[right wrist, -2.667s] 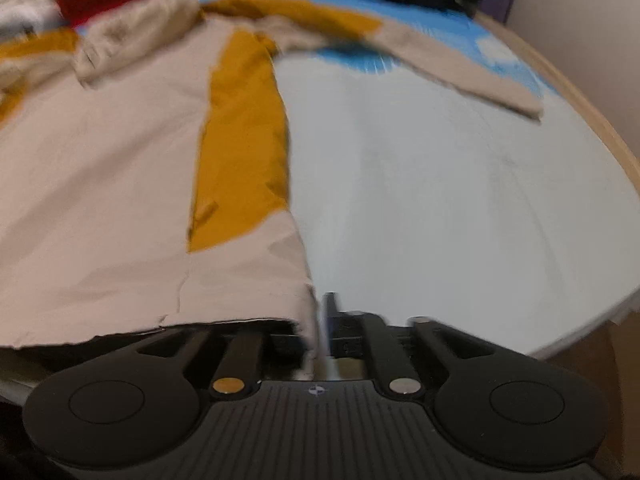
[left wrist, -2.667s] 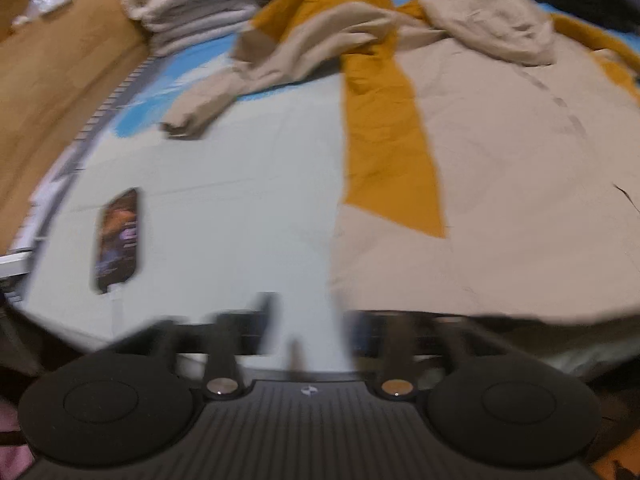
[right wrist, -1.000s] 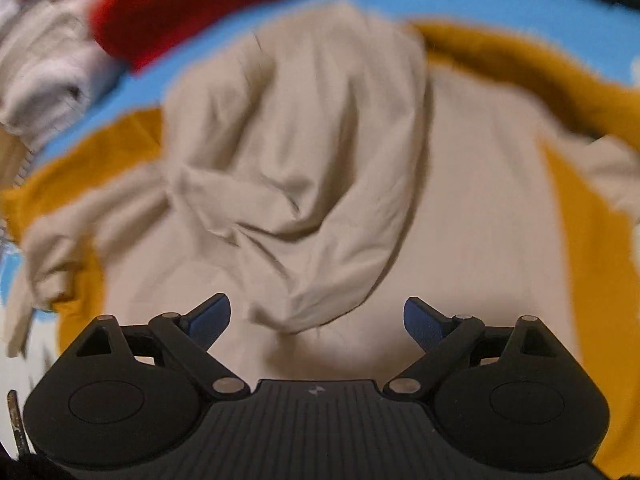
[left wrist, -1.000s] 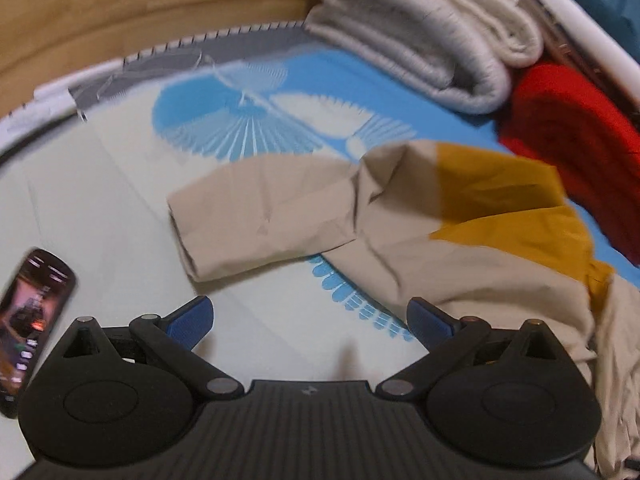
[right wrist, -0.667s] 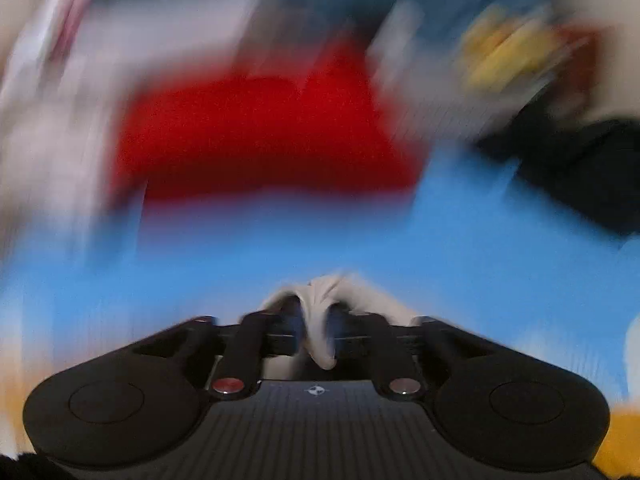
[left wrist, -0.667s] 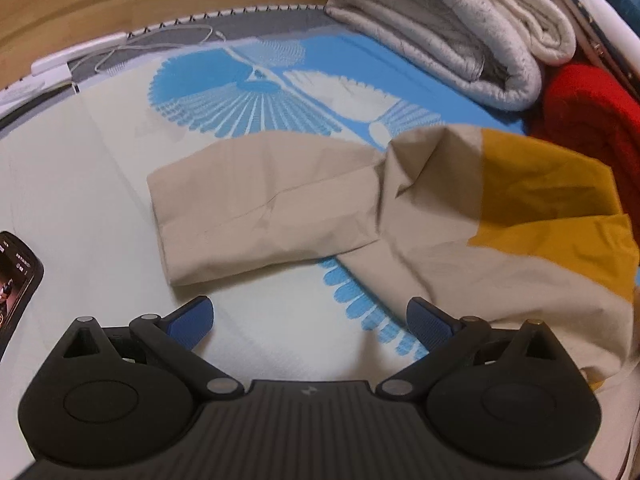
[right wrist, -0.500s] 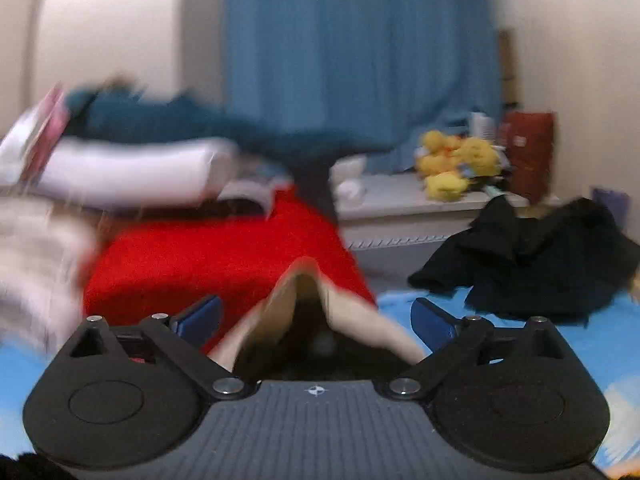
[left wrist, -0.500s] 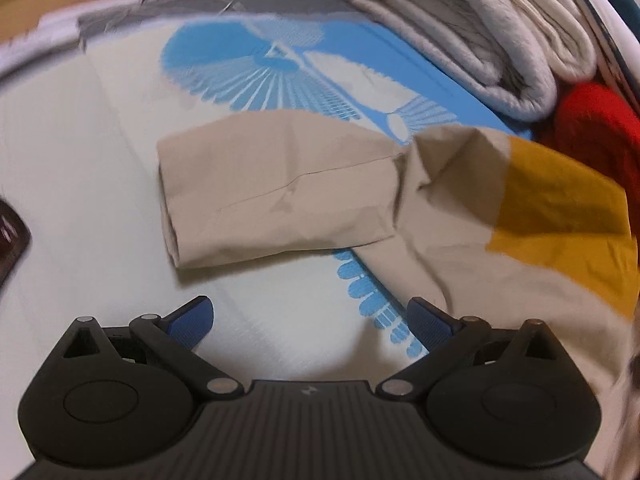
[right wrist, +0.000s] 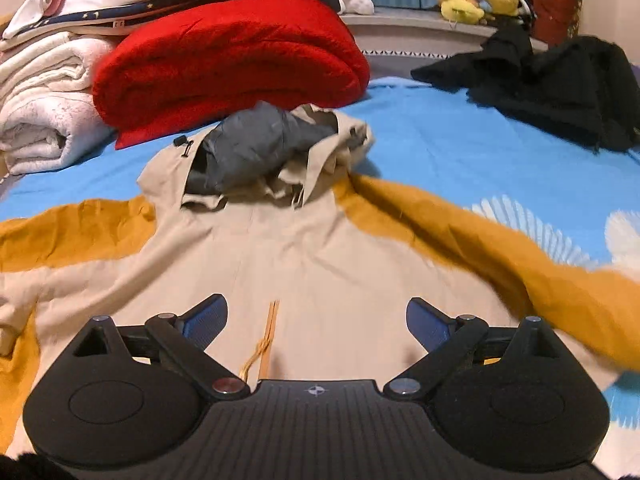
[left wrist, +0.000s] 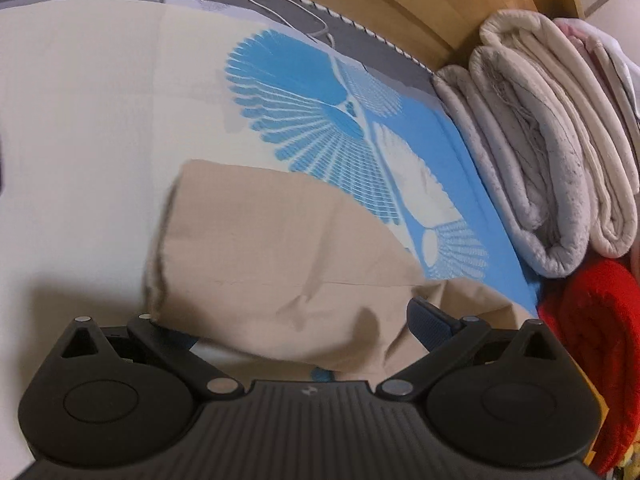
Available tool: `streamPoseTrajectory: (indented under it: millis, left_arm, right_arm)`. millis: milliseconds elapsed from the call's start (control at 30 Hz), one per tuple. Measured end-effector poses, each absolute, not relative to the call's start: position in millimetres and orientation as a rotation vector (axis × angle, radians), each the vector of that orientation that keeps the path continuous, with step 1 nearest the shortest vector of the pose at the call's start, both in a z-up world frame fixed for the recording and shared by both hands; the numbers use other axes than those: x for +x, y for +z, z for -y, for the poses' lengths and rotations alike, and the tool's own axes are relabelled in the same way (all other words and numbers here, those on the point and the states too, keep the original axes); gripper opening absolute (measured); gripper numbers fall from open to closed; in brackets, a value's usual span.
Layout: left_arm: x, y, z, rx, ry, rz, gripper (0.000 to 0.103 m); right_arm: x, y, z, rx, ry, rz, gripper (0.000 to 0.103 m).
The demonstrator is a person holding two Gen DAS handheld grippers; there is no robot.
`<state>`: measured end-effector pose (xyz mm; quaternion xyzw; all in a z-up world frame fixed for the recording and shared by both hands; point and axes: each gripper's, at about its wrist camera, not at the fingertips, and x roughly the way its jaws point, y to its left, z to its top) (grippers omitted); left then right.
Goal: Fold large clothes
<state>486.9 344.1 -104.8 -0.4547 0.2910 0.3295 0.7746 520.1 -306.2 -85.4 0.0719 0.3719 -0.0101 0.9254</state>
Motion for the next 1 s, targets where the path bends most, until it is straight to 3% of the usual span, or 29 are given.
streamPoseTrajectory:
  millis: [33,67,100,133,367,533,633,700,733,767,833,900,1000]
  left_arm:
    - [490.0,-103.4,-347.4,-1.002,0.706,-0.624,0.098]
    - [494.3,-99.6,-350.8,-1.007,0.691,-0.615,0.053]
    - [497.9,-95.9,-354.1,-0.995,0.676,-0.627,0.016]
    - [502.9,-87.3,-357.0,-0.973,0.669,-0.656,0.002]
    - [496.2,80.3,-326.2,-0.677,0.543,-0.590,0.001]
    - [515.2,186.3,-231.5,-0.644,0.338,-0.580,0.001]
    - [529.8,219.6,-122.6,-0.675,0.144,-0.574,0.002]
    - [532.6,226.8,-28.2,-0.696,-0.020,-0.593,0.013]
    - [530.0,227.2,17.5,-0.687,-0.109,-0.604,0.026]
    - [524.2,226.8,65.4,-0.653,-0.219,-0.628,0.056]
    - [508.4,226.2,130.7,-0.547,-0.345,-0.698,0.095]
    - [483.5,227.9,163.5,-0.439,-0.402,-0.670,0.099]
    - [461.1,231.4,152.3,-0.339,-0.432,-0.561,0.103]
  right_arm:
    - [513.7,-82.5,307.6,0.155,-0.017,-0.762,0.096]
    - [506.4,-85.4,306.4,0.162,-0.012,-0.762,0.096]
    - [498.5,-86.8,307.8,0.167,-0.005,-0.769,0.096]
    - [494.1,-88.7,306.0,0.167,0.000,-0.772,0.096]
    - [453.5,-84.2,293.1,0.116,0.089,-0.748,0.095]
    - [429.7,-85.9,284.3,0.139,0.159,-0.719,0.096]
    - [419.8,-90.7,286.4,0.173,0.179,-0.710,0.096]
    - [416.6,-94.2,291.4,0.201,0.174,-0.714,0.095]
    - [414.2,-95.5,296.6,0.219,0.167,-0.710,0.095]
    - [412.3,-96.6,302.2,0.230,0.158,-0.711,0.095]
    - [407.6,-99.6,318.8,0.263,0.140,-0.719,0.095]
    - [401.1,-100.5,342.8,0.308,0.121,-0.725,0.096]
    - [391.0,-102.0,389.1,0.379,0.106,-0.709,0.096]
